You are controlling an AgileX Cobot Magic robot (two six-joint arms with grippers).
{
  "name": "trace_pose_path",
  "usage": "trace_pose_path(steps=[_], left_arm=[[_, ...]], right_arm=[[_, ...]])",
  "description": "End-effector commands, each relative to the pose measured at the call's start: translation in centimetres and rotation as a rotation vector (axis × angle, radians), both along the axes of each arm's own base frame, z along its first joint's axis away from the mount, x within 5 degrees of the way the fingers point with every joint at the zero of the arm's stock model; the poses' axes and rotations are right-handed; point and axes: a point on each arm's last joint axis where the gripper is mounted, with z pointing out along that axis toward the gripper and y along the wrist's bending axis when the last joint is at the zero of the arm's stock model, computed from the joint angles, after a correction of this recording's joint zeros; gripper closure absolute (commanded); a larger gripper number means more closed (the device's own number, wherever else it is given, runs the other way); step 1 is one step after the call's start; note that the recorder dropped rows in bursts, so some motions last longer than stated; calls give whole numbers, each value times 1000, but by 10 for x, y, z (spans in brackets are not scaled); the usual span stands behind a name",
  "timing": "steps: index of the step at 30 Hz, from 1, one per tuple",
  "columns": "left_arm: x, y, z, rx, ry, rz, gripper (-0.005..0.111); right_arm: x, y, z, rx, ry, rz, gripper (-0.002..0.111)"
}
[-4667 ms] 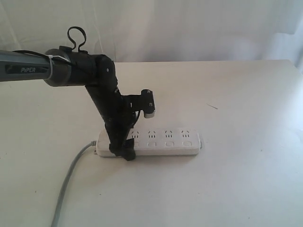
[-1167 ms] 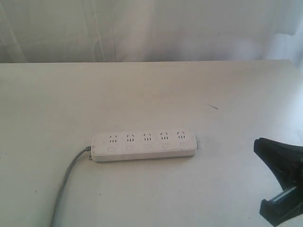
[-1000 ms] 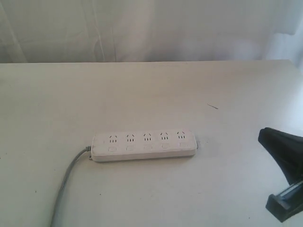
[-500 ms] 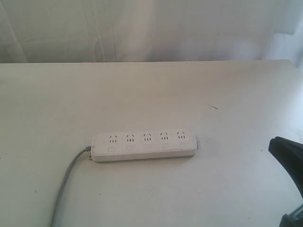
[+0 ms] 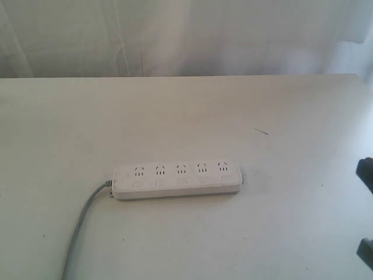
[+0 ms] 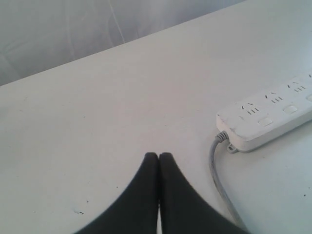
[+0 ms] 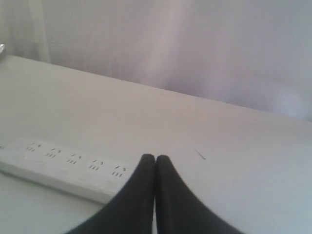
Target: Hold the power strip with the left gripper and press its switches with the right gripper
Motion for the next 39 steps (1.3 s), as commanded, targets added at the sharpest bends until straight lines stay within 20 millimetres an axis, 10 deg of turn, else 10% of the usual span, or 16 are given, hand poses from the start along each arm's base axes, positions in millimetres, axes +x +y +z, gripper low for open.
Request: trace_pose_path(steps=[1,19,39], left_arm=[[0,0,-2,-18,1,7,107],[0,0,-2,-18,1,7,107],[0,0,-2,-18,1,7,107]], right_arm=[[-4,-12,5,11,-63,-116,108],[-38,-38,23,35,-345,-491,108],[-38,-39,21,29,-324,-509,108]])
